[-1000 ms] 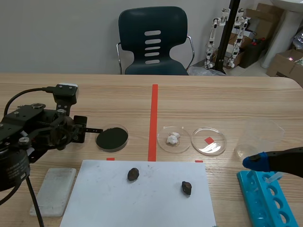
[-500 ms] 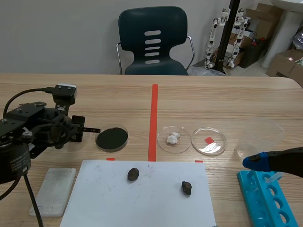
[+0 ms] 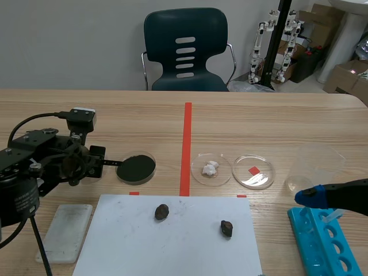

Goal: Put the mineral in the empty petri dish

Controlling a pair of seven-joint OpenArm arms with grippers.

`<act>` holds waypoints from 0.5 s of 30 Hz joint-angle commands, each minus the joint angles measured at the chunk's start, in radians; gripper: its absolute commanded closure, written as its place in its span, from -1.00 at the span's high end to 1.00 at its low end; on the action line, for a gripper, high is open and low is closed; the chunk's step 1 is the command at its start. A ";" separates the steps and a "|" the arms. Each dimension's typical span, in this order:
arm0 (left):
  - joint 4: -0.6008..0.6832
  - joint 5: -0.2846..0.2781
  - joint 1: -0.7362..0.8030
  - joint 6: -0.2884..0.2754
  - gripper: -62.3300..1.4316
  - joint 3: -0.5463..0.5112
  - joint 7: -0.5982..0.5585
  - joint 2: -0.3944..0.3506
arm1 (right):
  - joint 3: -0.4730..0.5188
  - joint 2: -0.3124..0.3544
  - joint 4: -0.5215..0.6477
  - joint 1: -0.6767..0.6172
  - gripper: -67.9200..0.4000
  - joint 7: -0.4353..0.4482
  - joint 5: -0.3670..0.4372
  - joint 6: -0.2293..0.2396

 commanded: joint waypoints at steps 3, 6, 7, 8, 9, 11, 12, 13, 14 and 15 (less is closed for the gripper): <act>0.014 0.001 -0.020 0.003 -0.14 -0.006 -0.010 0.002 | 0.001 0.013 0.003 0.001 1.00 0.011 0.011 0.000; 0.014 0.001 -0.020 0.003 0.02 -0.006 -0.011 0.002 | 0.001 0.013 0.003 0.001 1.00 0.011 0.011 0.000; 0.014 0.001 -0.020 0.003 0.06 -0.006 -0.011 0.002 | 0.001 0.013 0.003 0.001 1.00 0.011 0.011 0.000; 0.014 0.001 -0.020 0.003 0.11 -0.006 -0.011 0.002 | 0.001 0.013 0.003 0.001 1.00 0.011 0.011 0.000; 0.014 0.001 -0.020 0.004 0.18 -0.007 -0.011 0.002 | 0.001 0.013 0.003 0.001 1.00 0.011 0.011 0.000; 0.019 0.001 -0.019 0.004 0.34 -0.007 -0.011 0.001 | 0.001 0.013 0.003 0.001 1.00 0.011 0.011 0.000; 0.025 0.001 -0.019 0.004 0.43 -0.007 -0.010 -0.001 | 0.001 0.013 0.003 0.001 1.00 0.011 0.011 0.000; 0.032 0.001 -0.018 0.003 0.52 -0.007 -0.010 -0.002 | 0.001 0.013 0.003 0.001 1.00 0.011 0.011 0.000; 0.044 0.001 -0.016 0.003 0.59 -0.011 -0.010 -0.002 | 0.001 0.013 0.003 0.001 1.00 0.011 0.011 0.000; 0.058 0.001 -0.012 0.003 0.64 -0.019 -0.007 -0.002 | 0.001 0.013 0.003 0.001 1.00 0.011 0.011 0.000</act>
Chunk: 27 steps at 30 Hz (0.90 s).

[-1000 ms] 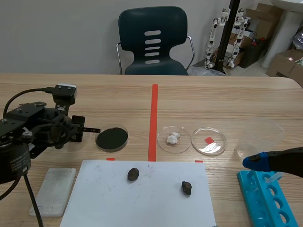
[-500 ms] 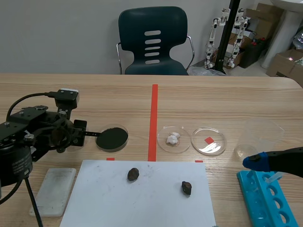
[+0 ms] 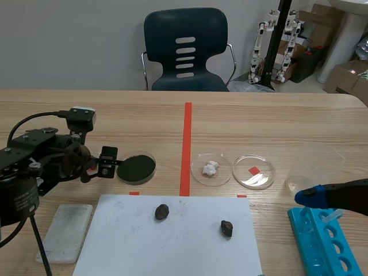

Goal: Put the mineral in the empty petri dish

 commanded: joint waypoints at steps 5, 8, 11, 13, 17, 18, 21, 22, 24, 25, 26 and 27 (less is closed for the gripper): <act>0.123 0.001 0.015 0.002 0.92 -0.051 0.016 -0.005 | 0.001 0.013 0.003 0.001 1.00 0.011 0.011 0.000; 0.165 0.000 0.036 0.002 1.00 -0.052 0.016 -0.018 | 0.001 0.013 0.003 0.001 1.00 0.011 0.011 0.000; 0.190 0.000 0.051 0.002 1.00 -0.052 0.016 -0.024 | 0.001 0.013 0.003 0.001 1.00 0.011 0.011 0.000; 0.193 -0.002 0.053 0.002 1.00 -0.052 0.016 -0.027 | 0.001 0.013 0.003 0.001 1.00 0.011 0.011 0.000; 0.194 -0.004 0.053 0.002 1.00 -0.052 0.016 -0.031 | 0.001 0.013 0.003 0.001 1.00 0.011 0.011 0.000; 0.194 -0.004 0.053 0.002 1.00 -0.052 0.016 -0.031 | 0.001 0.013 0.003 0.001 1.00 0.011 0.011 0.000; 0.194 -0.004 0.053 0.002 1.00 -0.052 0.016 -0.031 | 0.001 0.013 0.003 0.001 1.00 0.011 0.011 0.000; 0.194 -0.004 0.053 0.002 1.00 -0.052 0.016 -0.031 | 0.001 0.013 0.003 0.001 1.00 0.011 0.011 0.000; 0.194 -0.004 0.053 0.002 1.00 -0.052 0.016 -0.031 | 0.001 0.013 0.003 0.001 1.00 0.011 0.011 0.000; 0.194 -0.005 0.053 0.002 1.00 -0.052 0.016 -0.031 | 0.001 0.013 0.003 0.001 1.00 0.011 0.011 0.000; 0.194 -0.005 0.053 0.002 1.00 -0.052 0.016 -0.031 | 0.001 0.013 0.003 0.001 1.00 0.011 0.011 0.000; 0.194 -0.007 0.053 0.002 1.00 -0.052 0.016 -0.031 | 0.001 0.013 0.003 0.001 1.00 0.011 0.011 0.000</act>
